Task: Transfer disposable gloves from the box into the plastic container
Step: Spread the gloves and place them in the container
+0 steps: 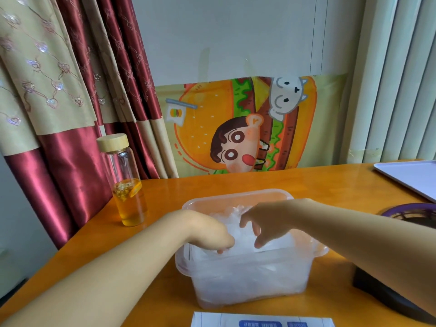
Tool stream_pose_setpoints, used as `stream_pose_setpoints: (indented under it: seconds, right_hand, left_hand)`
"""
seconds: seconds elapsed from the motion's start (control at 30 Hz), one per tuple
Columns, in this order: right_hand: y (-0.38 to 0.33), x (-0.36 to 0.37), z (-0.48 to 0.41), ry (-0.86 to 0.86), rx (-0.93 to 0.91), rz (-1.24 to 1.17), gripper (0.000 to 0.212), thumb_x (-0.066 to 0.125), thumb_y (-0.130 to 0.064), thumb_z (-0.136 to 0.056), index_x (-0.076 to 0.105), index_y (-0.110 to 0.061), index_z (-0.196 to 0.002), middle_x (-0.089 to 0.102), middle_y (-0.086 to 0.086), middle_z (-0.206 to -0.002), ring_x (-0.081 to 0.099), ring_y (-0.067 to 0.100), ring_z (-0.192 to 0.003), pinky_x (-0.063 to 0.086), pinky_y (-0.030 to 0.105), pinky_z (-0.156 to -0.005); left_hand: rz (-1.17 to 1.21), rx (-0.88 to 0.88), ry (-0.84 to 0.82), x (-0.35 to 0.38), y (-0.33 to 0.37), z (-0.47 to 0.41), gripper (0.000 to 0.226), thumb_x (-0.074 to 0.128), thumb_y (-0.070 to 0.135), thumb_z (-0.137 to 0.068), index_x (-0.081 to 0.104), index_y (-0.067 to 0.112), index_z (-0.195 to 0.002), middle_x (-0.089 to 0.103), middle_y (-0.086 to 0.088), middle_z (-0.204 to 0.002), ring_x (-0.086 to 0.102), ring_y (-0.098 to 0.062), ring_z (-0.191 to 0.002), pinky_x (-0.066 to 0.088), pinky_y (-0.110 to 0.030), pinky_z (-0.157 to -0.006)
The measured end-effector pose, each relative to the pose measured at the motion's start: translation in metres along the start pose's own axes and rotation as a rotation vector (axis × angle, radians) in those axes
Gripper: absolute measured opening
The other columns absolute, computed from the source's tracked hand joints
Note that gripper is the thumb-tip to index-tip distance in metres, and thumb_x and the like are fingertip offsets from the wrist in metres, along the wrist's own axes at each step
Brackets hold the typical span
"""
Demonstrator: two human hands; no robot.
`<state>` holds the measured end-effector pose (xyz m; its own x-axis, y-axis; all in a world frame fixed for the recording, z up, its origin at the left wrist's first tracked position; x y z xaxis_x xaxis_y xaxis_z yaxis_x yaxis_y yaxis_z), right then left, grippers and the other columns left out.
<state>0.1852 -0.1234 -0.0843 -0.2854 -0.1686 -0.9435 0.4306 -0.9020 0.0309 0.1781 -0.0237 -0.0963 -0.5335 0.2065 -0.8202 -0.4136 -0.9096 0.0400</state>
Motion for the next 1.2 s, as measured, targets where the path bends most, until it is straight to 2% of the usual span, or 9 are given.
stream_pose_setpoints:
  seconds: [0.1,0.2,0.27,0.37,0.47,0.6,0.8,1.0,1.2]
  right_hand:
    - [0.009,0.036,-0.016,-0.19,0.099,-0.043,0.084,0.069,-0.043,-0.083,0.021,-0.02,-0.148,0.056,0.003,-0.116,0.055,0.026,-0.111,0.045,0.033,-0.096]
    - [0.018,0.05,-0.022,-0.261,0.167,-0.007,0.093,0.071,-0.055,-0.075,0.02,-0.025,-0.146,0.058,0.006,-0.122,0.055,0.024,-0.111,0.043,0.032,-0.093]
    - [0.019,0.052,-0.024,-0.268,0.177,-0.004,0.095,0.073,-0.058,-0.071,0.024,-0.026,-0.145,0.058,0.005,-0.123,0.056,0.023,-0.11,0.042,0.032,-0.094]
    - [0.019,0.053,-0.024,-0.286,0.163,0.04,0.091,0.073,-0.058,-0.071,0.029,-0.024,-0.143,0.05,0.006,-0.131,0.052,0.025,-0.115,0.04,0.038,-0.102]
    - [0.015,0.049,-0.019,-0.286,0.146,0.103,0.085,0.069,-0.057,-0.076,0.029,-0.025,-0.144,0.028,0.008,-0.145,0.04,0.03,-0.126,0.035,0.04,-0.103]
    - [0.011,0.045,-0.015,-0.28,0.121,0.173,0.081,0.066,-0.056,-0.079,0.03,-0.026,-0.144,0.003,0.009,-0.155,0.02,0.036,-0.139,0.027,0.046,-0.111]
    - [0.013,0.05,-0.021,-0.276,0.126,0.104,0.088,0.072,-0.053,-0.076,0.028,-0.022,-0.145,0.032,0.006,-0.147,0.038,0.029,-0.13,0.034,0.044,-0.109]
    - [0.02,0.054,-0.021,-0.311,0.168,0.023,0.104,0.076,-0.046,-0.073,0.008,-0.029,-0.15,0.037,0.007,-0.146,0.043,0.029,-0.127,0.036,0.041,-0.106]
    - [0.015,0.04,-0.014,-0.251,0.113,0.156,0.089,0.071,-0.056,-0.074,0.031,-0.023,-0.147,0.031,0.001,-0.151,0.028,0.025,-0.139,0.024,0.043,-0.115]
  left_hand:
    - [0.042,0.007,0.007,0.006,0.003,0.0,0.046,0.026,0.033,-0.1,0.062,0.02,-0.127,0.057,0.004,-0.135,0.051,-0.016,-0.12,0.037,-0.031,-0.106]
    - [-0.063,0.035,0.14,0.003,0.005,-0.001,0.041,0.034,0.031,-0.101,0.065,0.01,-0.084,0.061,-0.007,-0.083,0.051,-0.019,-0.07,0.044,-0.032,-0.072]
    - [-0.213,0.016,0.22,0.0,0.007,0.0,0.036,0.042,0.027,-0.099,0.061,0.004,-0.079,0.053,-0.017,-0.072,0.044,-0.024,-0.058,0.04,-0.032,-0.06]
    - [-0.404,0.022,0.325,-0.002,0.013,0.002,0.026,0.053,0.013,-0.093,0.058,0.003,-0.116,0.057,-0.019,-0.111,0.052,-0.03,-0.077,0.044,-0.036,-0.065]
    - [-0.482,0.081,0.486,-0.009,0.016,0.001,0.052,0.054,0.008,-0.089,0.035,0.008,-0.137,0.048,-0.01,-0.123,0.051,-0.028,-0.104,0.039,-0.037,-0.069]
    - [-0.697,-0.043,0.377,-0.002,0.005,-0.012,0.038,0.045,0.007,-0.093,0.048,0.009,-0.131,0.049,-0.013,-0.13,0.047,-0.029,-0.119,0.035,-0.039,-0.09]
    - [-0.889,-0.226,0.028,0.015,-0.014,-0.029,0.037,0.037,0.016,-0.1,0.051,0.012,-0.134,0.035,-0.013,-0.148,0.022,-0.032,-0.14,0.014,-0.047,-0.112]
    - [-0.836,-0.223,0.063,0.004,-0.013,-0.005,0.037,0.048,0.024,-0.097,0.053,0.012,-0.131,0.036,-0.012,-0.147,0.024,-0.031,-0.138,0.011,-0.048,-0.115]
    - [-0.458,-0.071,0.186,-0.018,-0.024,0.048,0.075,0.045,0.068,-0.086,0.039,0.023,-0.146,0.033,-0.002,-0.15,0.021,-0.025,-0.141,0.022,-0.046,-0.115]
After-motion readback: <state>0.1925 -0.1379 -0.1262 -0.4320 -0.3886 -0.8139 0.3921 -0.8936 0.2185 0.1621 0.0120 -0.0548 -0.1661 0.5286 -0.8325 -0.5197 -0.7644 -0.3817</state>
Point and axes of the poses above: each hand's wrist, its own z-axis away from the middle knuckle, its own x-axis out of the palm, y = z × x, the point moved 8 cm from there along -z, towards the middle knuckle
